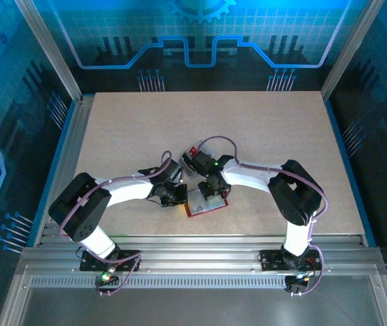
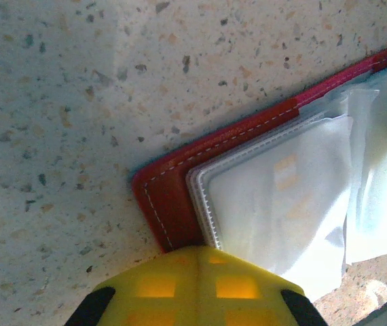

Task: Put the credit cards into the card holder

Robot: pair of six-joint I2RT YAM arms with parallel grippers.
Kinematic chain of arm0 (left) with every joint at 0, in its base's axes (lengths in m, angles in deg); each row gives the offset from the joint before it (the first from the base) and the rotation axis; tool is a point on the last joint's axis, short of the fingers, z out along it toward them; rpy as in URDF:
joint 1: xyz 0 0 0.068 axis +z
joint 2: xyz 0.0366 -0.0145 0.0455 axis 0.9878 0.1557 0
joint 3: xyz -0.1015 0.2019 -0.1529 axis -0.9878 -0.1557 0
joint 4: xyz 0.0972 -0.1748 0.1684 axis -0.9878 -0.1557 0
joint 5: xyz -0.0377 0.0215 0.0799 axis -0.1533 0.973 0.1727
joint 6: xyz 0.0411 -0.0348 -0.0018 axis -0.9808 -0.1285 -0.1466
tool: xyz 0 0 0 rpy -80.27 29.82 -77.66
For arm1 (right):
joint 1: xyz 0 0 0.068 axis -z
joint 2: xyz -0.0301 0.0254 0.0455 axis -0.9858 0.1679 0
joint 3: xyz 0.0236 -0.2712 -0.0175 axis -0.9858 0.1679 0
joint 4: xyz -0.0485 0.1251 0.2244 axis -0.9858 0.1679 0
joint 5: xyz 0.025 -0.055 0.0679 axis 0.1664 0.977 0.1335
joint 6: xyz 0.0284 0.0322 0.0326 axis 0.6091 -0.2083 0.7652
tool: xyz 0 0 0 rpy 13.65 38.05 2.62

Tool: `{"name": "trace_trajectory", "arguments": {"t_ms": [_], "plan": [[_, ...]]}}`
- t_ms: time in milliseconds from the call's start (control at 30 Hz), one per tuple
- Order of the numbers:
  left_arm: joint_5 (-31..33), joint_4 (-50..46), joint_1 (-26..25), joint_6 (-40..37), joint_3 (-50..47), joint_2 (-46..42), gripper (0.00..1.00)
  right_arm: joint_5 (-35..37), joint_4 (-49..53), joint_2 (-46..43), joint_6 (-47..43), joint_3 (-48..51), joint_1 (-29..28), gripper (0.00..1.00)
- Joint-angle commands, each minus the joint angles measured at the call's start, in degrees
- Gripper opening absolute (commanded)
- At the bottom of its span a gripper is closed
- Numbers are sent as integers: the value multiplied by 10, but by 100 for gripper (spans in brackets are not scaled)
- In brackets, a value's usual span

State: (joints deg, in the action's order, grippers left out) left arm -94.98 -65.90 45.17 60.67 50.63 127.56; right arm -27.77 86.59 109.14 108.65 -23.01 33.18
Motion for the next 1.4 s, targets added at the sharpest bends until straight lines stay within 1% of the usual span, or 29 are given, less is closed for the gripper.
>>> {"name": "trace_trajectory", "arguments": {"t_ms": [0, 100, 233, 367, 767, 967, 1167, 1233, 1367], "plan": [[13, 0, -4, 0, -25, 22, 0, 16, 41, -10, -6, -33, -22, 0], [13, 1, -4, 1, -23, 23, 0, 6, 52, -11, -5, -52, -36, 0], [10, 6, -4, 2, -20, 28, 0, -53, 48, -4, 1, -63, -44, 0], [8, 7, -4, 4, -20, 27, 0, -84, 40, 4, 10, -67, -46, 3], [4, 10, -4, 8, -26, 19, 0, -141, 14, 17, 22, -73, -41, 6], [-1, 11, -4, 7, -22, 20, 0, -148, 12, 19, 32, -70, -28, 6], [-7, 11, -4, 8, -18, 22, 0, -180, -6, 28, 42, -62, -17, 6], [-10, 9, -4, 7, -17, 14, 1, -192, -15, 31, 45, -60, -16, 7], [-14, -1, 4, 8, -19, -10, 2, -218, -30, 35, 52, -55, -10, 13]]}}
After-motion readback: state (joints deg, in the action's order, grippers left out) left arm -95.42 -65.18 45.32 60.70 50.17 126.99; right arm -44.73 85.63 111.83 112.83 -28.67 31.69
